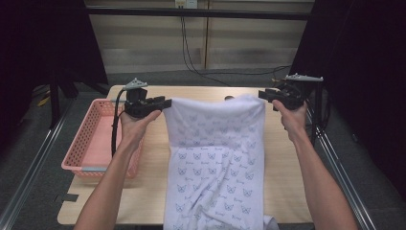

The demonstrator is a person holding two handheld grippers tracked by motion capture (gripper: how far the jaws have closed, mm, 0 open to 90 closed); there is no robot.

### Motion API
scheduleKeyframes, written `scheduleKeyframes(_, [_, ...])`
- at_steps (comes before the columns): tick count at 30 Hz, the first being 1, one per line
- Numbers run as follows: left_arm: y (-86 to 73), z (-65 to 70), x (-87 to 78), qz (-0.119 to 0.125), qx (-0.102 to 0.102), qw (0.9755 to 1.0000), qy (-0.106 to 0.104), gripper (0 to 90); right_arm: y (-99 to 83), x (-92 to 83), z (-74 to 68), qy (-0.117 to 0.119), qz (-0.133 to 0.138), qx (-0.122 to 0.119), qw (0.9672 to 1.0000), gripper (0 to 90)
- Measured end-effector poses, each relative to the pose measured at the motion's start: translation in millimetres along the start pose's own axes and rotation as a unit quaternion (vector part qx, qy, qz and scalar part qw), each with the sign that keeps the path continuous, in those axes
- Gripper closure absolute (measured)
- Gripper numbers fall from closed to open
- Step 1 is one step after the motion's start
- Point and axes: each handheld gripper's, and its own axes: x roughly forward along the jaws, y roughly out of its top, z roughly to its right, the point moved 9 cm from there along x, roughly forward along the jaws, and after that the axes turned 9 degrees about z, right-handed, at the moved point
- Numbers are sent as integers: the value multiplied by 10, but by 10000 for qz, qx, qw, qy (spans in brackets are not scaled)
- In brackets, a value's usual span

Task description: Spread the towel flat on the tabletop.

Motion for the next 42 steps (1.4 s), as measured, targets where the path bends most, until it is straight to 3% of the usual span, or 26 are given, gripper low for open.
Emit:
scheduleKeyframes(3, [-105,9,24,-164,160,9997,105,610,-121,-65,-1,1,-25,23,10000,551])
scheduleKeyframes(8, [-235,154,-30,-224,104,9996,-130,628,-374,-290,-217,451,-180,-118,9988,544])
scheduleKeyframes(10, [-338,234,-72,-311,194,9992,-186,636,-483,-383,-290,574,-213,-79,9981,534])
scheduleKeyframes(11, [-408,295,-105,-335,157,9989,-302,637,-554,-437,-330,660,-250,-99,9975,531])
scheduleKeyframes(13, [-510,363,-151,-382,168,9986,-336,636,-695,-536,-412,770,-298,-67,9966,517])
scheduleKeyframes(17, [-778,568,-300,-532,183,9963,-642,638,-1003,-709,-636,1053,-533,-139,9929,512])
scheduleKeyframes(18, [-843,601,-323,-573,196,9959,-670,648,-1130,-742,-705,1114,-694,-220,9911,513])
scheduleKeyframes(21, [-1189,733,-417,-929,167,9924,-793,666,-1445,-773,-830,1252,-1097,-246,9857,499])
scheduleKeyframes(26, [-1771,916,-581,-1585,199,9806,-1135,641,-1935,-855,-1021,1450,-1726,-484,9731,456])
scheduleKeyframes(28, [-1960,967,-612,-1749,55,9770,-1218,607,-2044,-879,-1102,1556,-1848,-473,9692,447])
scheduleKeyframes(29, [-2027,1002,-618,-1864,30,9743,-1263,608,-2112,-881,-1134,1561,-1997,-565,9657,445])
scheduleKeyframes(30, [-2061,1030,-621,-1927,145,9730,-1261,608,-2177,-877,-1152,1531,-2120,-766,9622,451])
scheduleKeyframes(31, [-2091,1083,-634,-1998,365,9701,-1325,607,-2214,-868,-1166,1521,-2138,-907,9607,466])
scheduleKeyframes(32, [-2103,1114,-636,-2006,405,9693,-1365,607,-2221,-873,-1166,1456,-2112,-1185,9592,543])
scheduleKeyframes(34, [-2175,1147,-631,-2118,484,9670,-1329,607,-2214,-878,-1112,1296,-2088,-1396,9592,706])
scheduleKeyframes(37, [-2180,1157,-616,-2061,516,9685,-1297,602,-2208,-967,-966,1191,-2194,-1250,9602,861])
scheduleKeyframes(40, [-2176,1134,-592,-2017,543,9701,-1237,631,-2223,-1109,-843,1082,-2254,-1003,9630,876])
scheduleKeyframes(42, [-2187,1124,-603,-2082,568,9692,-1185,728,-2247,-1213,-822,1141,-2328,-914,9615,879])
